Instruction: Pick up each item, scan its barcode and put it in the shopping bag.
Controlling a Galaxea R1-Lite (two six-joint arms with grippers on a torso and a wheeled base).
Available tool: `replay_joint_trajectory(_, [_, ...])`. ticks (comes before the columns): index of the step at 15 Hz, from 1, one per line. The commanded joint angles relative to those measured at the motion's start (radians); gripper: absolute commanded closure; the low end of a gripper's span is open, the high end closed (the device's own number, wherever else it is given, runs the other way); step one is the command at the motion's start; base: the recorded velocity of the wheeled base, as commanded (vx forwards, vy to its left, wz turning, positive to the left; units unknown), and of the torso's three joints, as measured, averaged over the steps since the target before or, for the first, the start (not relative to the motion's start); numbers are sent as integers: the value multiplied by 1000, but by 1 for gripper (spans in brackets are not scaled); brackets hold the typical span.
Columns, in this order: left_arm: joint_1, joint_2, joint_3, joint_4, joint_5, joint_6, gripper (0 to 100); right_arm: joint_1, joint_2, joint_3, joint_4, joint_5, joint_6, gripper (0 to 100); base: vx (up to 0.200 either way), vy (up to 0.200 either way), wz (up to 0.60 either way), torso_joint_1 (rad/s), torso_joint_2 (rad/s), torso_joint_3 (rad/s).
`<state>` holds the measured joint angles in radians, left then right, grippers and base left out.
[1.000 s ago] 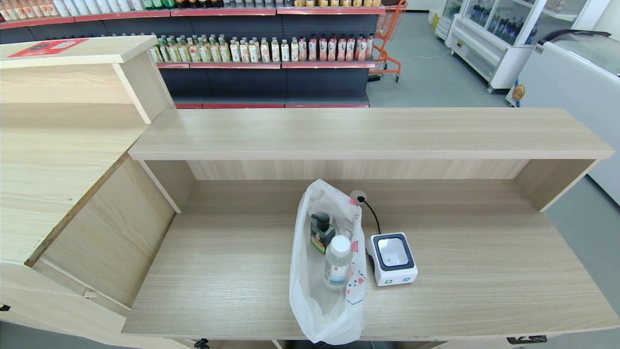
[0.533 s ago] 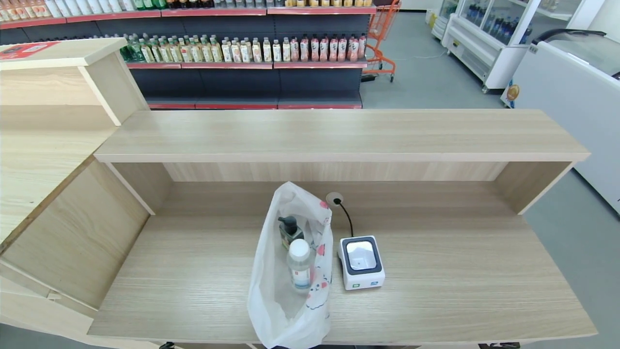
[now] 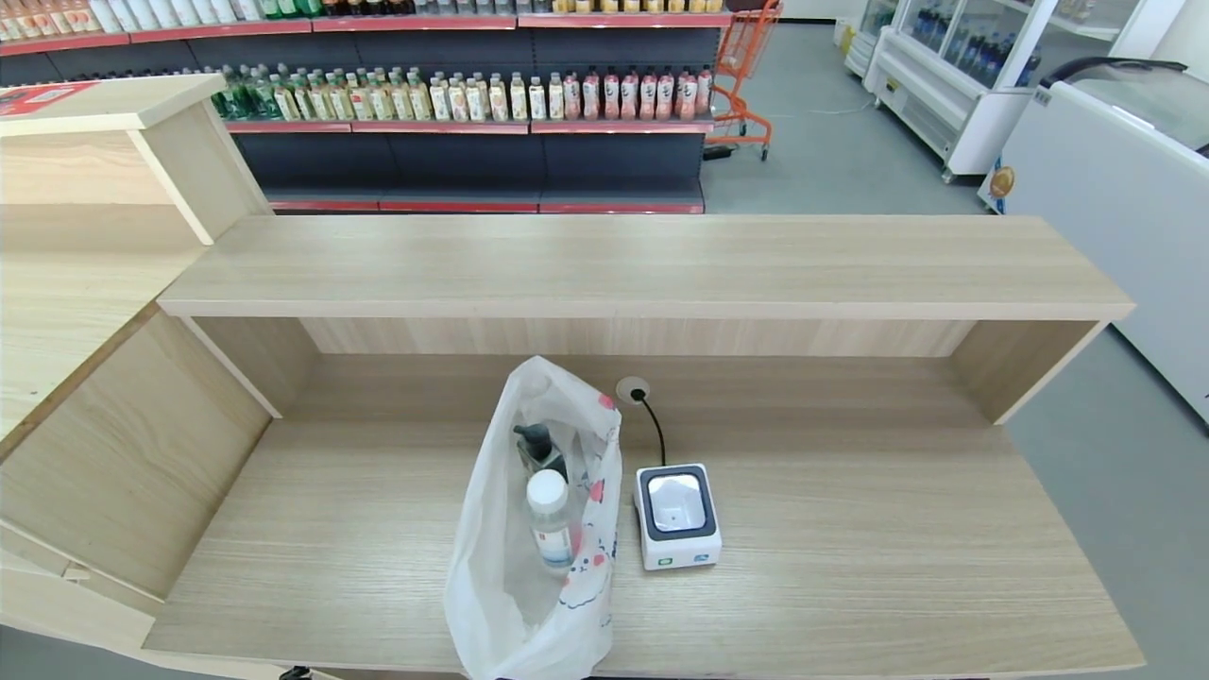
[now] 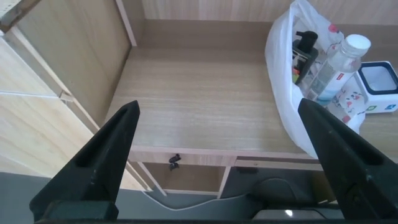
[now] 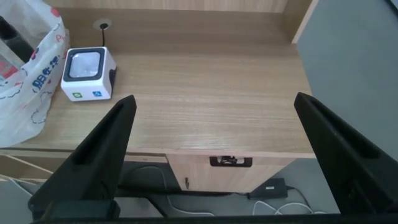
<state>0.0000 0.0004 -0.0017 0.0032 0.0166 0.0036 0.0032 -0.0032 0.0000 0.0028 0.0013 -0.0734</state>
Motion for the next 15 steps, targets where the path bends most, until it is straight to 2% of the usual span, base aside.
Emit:
replay_joint_trajectory(1, [0, 0, 0, 0, 0, -1, 0, 1, 3, 0, 0, 0, 0, 0, -200, 0, 0, 2, 2, 2])
replay_joint_trajectory(3, [0, 0, 2, 0, 0, -2, 0, 0, 3, 0, 0, 0, 0, 0, -200, 0, 0, 12, 5, 2])
replay_joint_trajectory(12, [0, 0, 0, 0, 0, -1, 0, 0, 3, 0, 0, -1, 18, 0, 0, 0, 0, 0, 0, 0])
replay_joint_trajectory(15, [0, 0, 0, 0, 0, 1, 0, 0, 3, 0, 0, -1, 24, 0, 200, -200, 0, -2, 2, 4])
